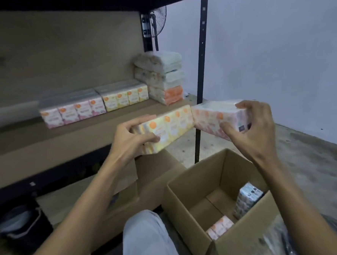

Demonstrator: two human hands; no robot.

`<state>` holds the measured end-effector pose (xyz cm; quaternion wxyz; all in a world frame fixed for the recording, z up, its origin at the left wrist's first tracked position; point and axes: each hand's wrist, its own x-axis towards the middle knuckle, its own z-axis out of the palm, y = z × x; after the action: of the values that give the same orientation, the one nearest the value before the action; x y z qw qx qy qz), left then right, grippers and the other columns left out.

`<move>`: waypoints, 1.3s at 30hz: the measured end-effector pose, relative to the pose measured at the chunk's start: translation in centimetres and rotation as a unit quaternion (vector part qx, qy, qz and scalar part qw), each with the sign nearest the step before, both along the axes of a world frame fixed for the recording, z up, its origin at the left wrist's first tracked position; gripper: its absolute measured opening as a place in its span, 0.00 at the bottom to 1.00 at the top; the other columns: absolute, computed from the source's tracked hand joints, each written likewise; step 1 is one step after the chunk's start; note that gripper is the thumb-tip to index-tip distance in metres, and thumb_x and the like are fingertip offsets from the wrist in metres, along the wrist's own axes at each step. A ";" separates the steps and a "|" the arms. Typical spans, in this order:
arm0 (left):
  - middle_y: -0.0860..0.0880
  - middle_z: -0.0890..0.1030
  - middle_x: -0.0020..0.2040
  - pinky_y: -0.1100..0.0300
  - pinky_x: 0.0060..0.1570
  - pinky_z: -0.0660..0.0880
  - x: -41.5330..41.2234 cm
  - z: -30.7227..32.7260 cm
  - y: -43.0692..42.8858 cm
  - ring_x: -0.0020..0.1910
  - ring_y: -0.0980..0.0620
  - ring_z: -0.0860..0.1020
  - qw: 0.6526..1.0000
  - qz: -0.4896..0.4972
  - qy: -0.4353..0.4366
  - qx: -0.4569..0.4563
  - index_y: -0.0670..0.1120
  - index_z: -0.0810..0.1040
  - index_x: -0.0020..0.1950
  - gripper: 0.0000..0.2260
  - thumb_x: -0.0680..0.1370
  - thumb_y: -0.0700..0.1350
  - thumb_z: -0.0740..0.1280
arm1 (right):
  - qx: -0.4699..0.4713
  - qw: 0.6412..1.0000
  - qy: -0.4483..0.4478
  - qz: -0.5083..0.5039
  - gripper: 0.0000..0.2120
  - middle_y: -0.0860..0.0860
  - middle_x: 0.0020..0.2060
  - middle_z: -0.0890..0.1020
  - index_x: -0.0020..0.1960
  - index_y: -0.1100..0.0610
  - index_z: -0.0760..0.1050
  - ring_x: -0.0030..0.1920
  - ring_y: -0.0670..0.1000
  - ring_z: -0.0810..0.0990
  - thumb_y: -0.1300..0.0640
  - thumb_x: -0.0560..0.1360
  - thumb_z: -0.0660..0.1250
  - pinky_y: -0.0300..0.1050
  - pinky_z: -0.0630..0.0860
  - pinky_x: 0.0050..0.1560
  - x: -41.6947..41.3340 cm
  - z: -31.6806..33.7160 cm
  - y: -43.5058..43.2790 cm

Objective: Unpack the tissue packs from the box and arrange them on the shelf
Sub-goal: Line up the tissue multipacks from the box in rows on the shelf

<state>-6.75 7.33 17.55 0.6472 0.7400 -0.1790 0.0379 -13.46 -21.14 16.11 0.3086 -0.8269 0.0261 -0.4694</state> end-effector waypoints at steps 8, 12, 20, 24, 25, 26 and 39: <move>0.57 0.78 0.62 0.67 0.47 0.74 2.1 2.6 7.9 0.63 0.58 0.73 0.993 0.064 -0.095 0.008 0.56 0.83 0.51 0.23 0.62 0.34 0.77 | 0.021 0.996 -0.039 0.082 0.24 0.53 0.57 0.71 0.60 0.54 0.71 0.55 0.43 0.69 0.49 0.67 0.74 0.35 0.70 0.52 5.1 2.0 5.6; 0.54 0.80 0.61 0.63 0.61 0.70 3.9 2.4 12.7 0.65 0.59 0.73 0.989 0.086 -0.116 0.033 0.55 0.84 0.51 0.24 0.56 0.43 0.78 | 0.046 0.989 -0.033 0.137 0.23 0.50 0.56 0.72 0.58 0.52 0.72 0.56 0.44 0.71 0.49 0.67 0.74 0.31 0.68 0.53 8.7 1.3 8.6; 0.52 0.79 0.62 0.45 0.68 0.69 6.8 -0.2 19.8 0.66 0.56 0.73 0.989 0.100 -0.083 0.065 0.55 0.85 0.50 0.25 0.55 0.38 0.79 | 0.065 0.975 0.008 0.213 0.22 0.48 0.55 0.74 0.58 0.50 0.71 0.53 0.44 0.72 0.48 0.68 0.75 0.43 0.74 0.49 14.3 -1.6 12.7; 0.53 0.79 0.62 0.45 0.68 0.69 7.3 -1.0 21.4 0.66 0.56 0.73 0.989 0.102 -0.076 0.070 0.54 0.85 0.51 0.25 0.55 0.39 0.78 | 0.052 0.970 0.031 0.236 0.23 0.45 0.56 0.73 0.59 0.48 0.70 0.45 0.48 0.71 0.46 0.68 0.75 0.48 0.74 0.46 16.3 -2.7 12.8; 0.56 0.78 0.62 0.45 0.68 0.69 7.4 -1.2 21.6 0.66 0.57 0.72 0.989 0.097 -0.074 0.082 0.53 0.84 0.52 0.25 0.57 0.37 0.78 | 0.047 0.968 0.035 0.243 0.24 0.45 0.55 0.73 0.59 0.49 0.70 0.44 0.48 0.71 0.45 0.68 0.74 0.47 0.72 0.45 16.8 -2.8 12.8; 0.59 0.77 0.62 0.46 0.68 0.69 7.6 -1.4 21.9 0.66 0.58 0.72 0.988 0.092 -0.074 0.096 0.53 0.84 0.53 0.25 0.59 0.34 0.77 | 0.043 0.967 0.039 0.249 0.24 0.45 0.54 0.73 0.59 0.49 0.69 0.44 0.48 0.71 0.45 0.68 0.74 0.45 0.71 0.45 17.2 -2.9 12.8; 0.65 0.65 0.71 0.48 0.73 0.57 8.7 -2.0 23.7 0.74 0.58 0.59 0.927 0.136 -0.143 0.319 0.67 0.70 0.66 0.30 0.66 0.51 0.73 | 0.032 0.955 0.135 0.263 0.36 0.51 0.65 0.66 0.68 0.49 0.65 0.64 0.43 0.66 0.44 0.64 0.75 0.37 0.65 0.63 18.7 -3.0 13.5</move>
<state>2.00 31.04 15.55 0.3332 0.9114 -0.1700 0.1717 5.26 -7.67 13.09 0.4410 -0.8498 -0.1357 -0.2546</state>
